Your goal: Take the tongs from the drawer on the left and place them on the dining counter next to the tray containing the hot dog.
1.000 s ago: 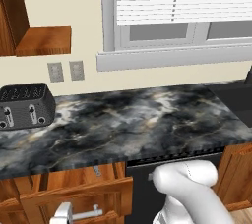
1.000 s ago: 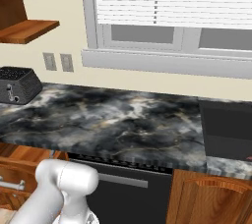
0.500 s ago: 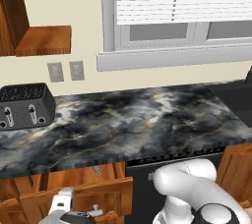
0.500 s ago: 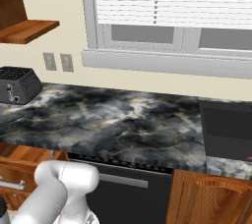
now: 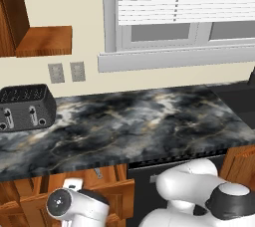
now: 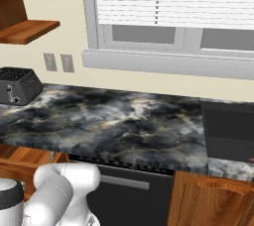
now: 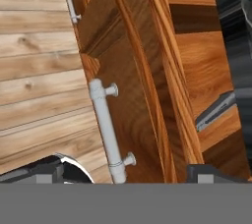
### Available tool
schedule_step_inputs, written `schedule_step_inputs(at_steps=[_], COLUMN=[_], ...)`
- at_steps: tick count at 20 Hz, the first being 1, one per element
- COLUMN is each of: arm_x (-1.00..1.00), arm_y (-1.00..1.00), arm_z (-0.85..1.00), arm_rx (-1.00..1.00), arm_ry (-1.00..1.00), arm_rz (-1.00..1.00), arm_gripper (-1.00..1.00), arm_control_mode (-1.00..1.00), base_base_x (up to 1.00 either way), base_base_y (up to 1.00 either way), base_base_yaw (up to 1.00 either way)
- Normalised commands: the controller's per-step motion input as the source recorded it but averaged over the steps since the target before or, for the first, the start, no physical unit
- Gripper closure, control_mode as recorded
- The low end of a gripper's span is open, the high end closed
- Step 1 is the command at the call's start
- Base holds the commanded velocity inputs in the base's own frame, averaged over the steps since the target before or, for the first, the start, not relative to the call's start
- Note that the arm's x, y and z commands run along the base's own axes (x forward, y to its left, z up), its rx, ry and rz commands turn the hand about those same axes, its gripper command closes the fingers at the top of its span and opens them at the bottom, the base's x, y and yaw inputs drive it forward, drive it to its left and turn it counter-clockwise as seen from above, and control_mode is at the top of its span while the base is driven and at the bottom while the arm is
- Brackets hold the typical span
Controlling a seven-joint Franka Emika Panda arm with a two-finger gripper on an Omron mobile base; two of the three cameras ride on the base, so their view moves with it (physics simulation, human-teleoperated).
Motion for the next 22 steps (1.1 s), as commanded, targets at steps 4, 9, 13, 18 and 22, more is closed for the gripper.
schedule_step_inputs(at_steps=[4,9,13,18,22], arm_x=[0.0,0.0,0.01,0.24,0.35], arm_y=[-0.07,-0.1,-0.09,-0.13,-0.13], arm_z=[0.25,0.31,0.11,0.0,0.0], arm_rx=[0.01,0.04,0.01,0.0,0.0], arm_ry=[0.14,0.19,0.15,0.07,0.05], arm_rz=[0.0,0.0,0.0,0.0,0.0], arm_gripper=[-1.0,-1.0,-1.0,-1.0,-1.0], arm_control_mode=[-1.0,-1.0,-1.0,-1.0,-1.0], base_base_x=[0.0,0.0,0.0,0.0,0.0], base_base_y=[0.0,0.0,0.0,0.0,0.0], base_base_yaw=[0.0,0.0,0.0,0.0,0.0])
